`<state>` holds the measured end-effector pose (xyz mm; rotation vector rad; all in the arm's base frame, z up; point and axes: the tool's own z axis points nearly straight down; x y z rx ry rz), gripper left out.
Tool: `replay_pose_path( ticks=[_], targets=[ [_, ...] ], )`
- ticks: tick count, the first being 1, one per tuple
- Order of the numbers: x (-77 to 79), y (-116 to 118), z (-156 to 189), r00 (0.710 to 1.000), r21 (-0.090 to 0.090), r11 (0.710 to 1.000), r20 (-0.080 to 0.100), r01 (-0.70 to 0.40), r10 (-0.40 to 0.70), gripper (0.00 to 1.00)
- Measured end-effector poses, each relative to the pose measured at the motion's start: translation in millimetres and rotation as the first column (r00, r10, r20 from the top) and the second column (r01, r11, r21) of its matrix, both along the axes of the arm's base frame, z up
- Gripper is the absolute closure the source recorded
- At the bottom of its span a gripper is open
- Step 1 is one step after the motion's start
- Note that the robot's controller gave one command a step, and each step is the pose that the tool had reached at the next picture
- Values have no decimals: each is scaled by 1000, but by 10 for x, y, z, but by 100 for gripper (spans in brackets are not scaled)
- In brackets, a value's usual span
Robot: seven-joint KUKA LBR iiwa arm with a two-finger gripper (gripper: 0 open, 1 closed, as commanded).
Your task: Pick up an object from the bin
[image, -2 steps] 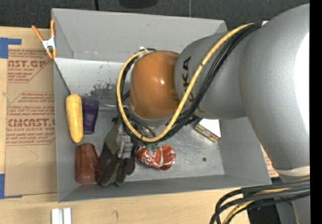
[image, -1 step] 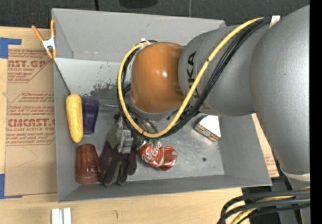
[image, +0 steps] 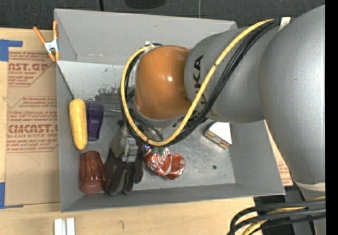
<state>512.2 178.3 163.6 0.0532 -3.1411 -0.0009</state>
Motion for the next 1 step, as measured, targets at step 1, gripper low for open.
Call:
replay_pose_path(
  ticks=[1],
  targets=[
    [148,-8,564,1000,-2,1000,-3,-7,7,100]
  ],
)
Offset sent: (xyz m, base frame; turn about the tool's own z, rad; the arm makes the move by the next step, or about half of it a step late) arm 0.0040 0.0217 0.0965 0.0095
